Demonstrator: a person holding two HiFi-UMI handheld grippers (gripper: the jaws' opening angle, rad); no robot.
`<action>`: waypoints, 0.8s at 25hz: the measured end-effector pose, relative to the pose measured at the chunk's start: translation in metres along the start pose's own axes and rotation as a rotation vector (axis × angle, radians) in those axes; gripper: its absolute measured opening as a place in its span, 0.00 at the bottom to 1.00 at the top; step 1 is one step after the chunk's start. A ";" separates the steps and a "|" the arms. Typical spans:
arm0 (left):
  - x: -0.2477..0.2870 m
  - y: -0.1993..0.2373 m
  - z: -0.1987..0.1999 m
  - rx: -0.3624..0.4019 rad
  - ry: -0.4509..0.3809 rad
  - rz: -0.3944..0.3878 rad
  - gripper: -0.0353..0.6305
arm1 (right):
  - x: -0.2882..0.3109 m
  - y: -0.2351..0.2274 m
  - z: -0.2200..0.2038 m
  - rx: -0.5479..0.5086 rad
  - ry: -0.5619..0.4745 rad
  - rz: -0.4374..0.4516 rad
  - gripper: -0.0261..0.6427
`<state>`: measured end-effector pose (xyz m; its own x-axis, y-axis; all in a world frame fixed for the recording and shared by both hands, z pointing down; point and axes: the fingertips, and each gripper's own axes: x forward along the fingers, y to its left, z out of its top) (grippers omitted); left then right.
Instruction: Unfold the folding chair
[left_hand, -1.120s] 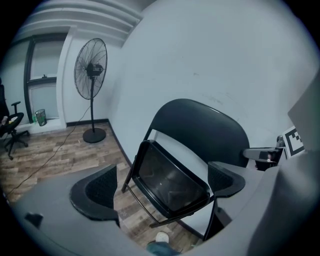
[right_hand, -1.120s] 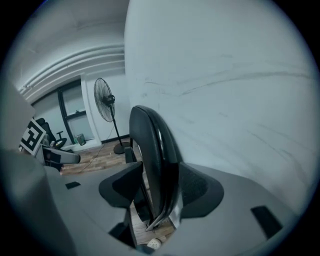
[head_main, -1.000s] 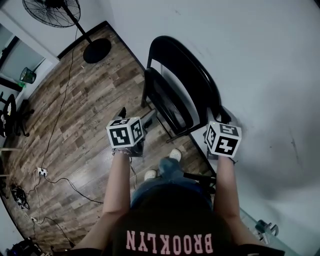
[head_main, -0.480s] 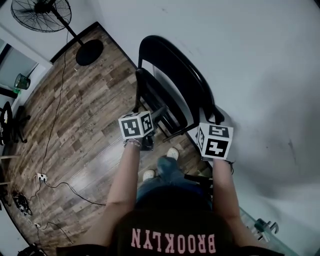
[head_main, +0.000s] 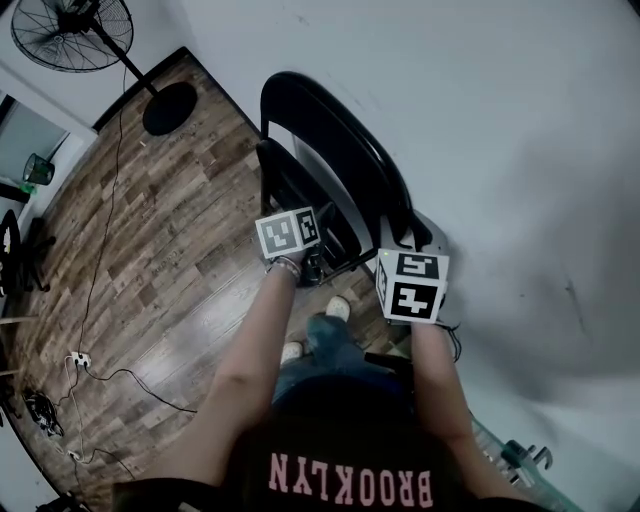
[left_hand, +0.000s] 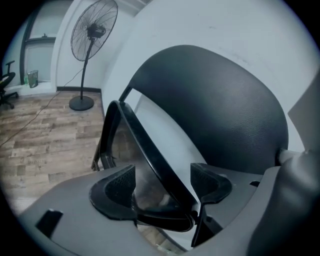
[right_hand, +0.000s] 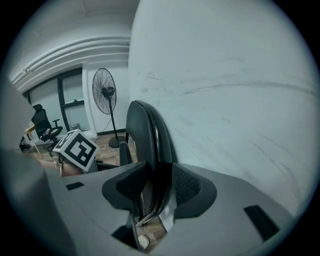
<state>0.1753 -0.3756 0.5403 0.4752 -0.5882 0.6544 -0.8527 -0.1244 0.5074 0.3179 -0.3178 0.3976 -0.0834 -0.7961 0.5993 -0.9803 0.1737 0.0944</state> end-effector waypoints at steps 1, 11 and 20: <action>0.005 0.000 -0.003 -0.025 0.013 -0.002 0.55 | 0.000 0.000 0.000 -0.002 -0.002 0.002 0.27; 0.043 -0.006 -0.021 -0.264 0.089 -0.081 0.33 | 0.000 0.000 -0.001 -0.018 -0.001 0.000 0.27; 0.040 -0.006 -0.021 -0.384 0.001 -0.131 0.22 | -0.002 0.003 0.001 -0.031 -0.021 -0.001 0.27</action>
<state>0.2035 -0.3815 0.5750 0.5749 -0.5861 0.5709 -0.6418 0.1098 0.7590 0.3150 -0.3162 0.3962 -0.0864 -0.8081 0.5826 -0.9743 0.1906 0.1199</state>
